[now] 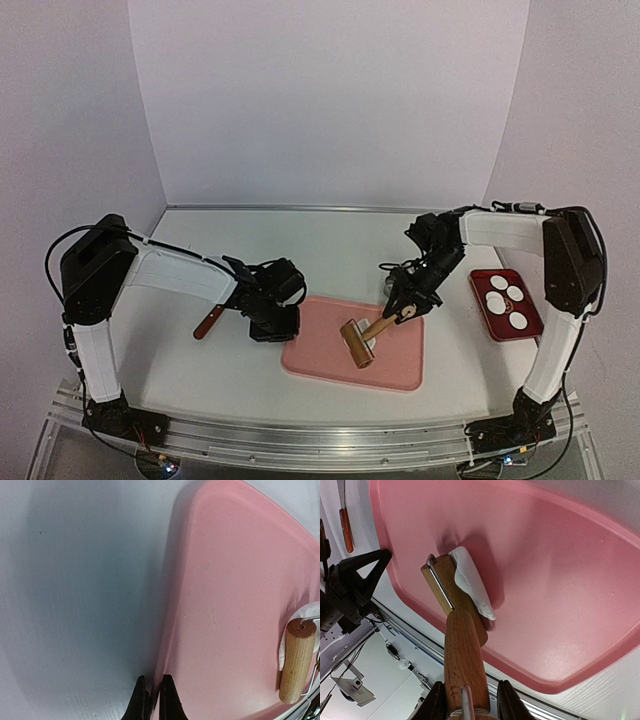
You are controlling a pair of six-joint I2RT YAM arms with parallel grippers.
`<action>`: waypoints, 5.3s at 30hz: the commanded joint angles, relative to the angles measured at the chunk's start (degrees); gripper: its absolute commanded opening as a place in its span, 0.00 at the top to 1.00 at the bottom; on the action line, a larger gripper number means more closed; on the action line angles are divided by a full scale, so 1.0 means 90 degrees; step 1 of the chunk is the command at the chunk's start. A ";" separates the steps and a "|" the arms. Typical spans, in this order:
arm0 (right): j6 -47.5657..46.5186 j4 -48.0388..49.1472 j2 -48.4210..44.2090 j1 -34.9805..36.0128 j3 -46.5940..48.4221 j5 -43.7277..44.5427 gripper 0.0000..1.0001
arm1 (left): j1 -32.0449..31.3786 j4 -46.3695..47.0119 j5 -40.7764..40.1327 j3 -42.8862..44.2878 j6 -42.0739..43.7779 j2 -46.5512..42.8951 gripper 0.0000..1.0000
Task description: Roll out the dumpling wrappers from the dough
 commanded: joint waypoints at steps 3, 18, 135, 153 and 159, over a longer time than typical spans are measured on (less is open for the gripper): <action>0.0233 -0.0506 0.0455 -0.0613 -0.0572 0.3883 1.00 | -0.0079 -0.0376 0.0083 -0.0310 -0.0319 0.0146 1.00; 0.0089 -0.0605 0.0299 -0.1052 -0.0560 0.3973 1.00 | -0.0057 -0.0343 -0.0129 -0.0367 -0.0223 0.0086 1.00; 0.0533 -0.0275 -0.2244 -0.1669 -0.0490 0.0044 1.00 | 0.0743 -0.1256 0.0868 0.4112 0.5569 0.1949 0.32; 0.0460 -0.0180 -0.2276 -0.1569 -0.0689 0.0088 1.00 | 0.0396 -0.1292 0.0744 0.3705 0.5475 0.2261 0.45; 0.0389 -0.0172 -0.2312 -0.1559 -0.0709 0.0041 1.00 | 0.0385 -0.1070 0.0411 0.3504 0.5354 0.2214 0.46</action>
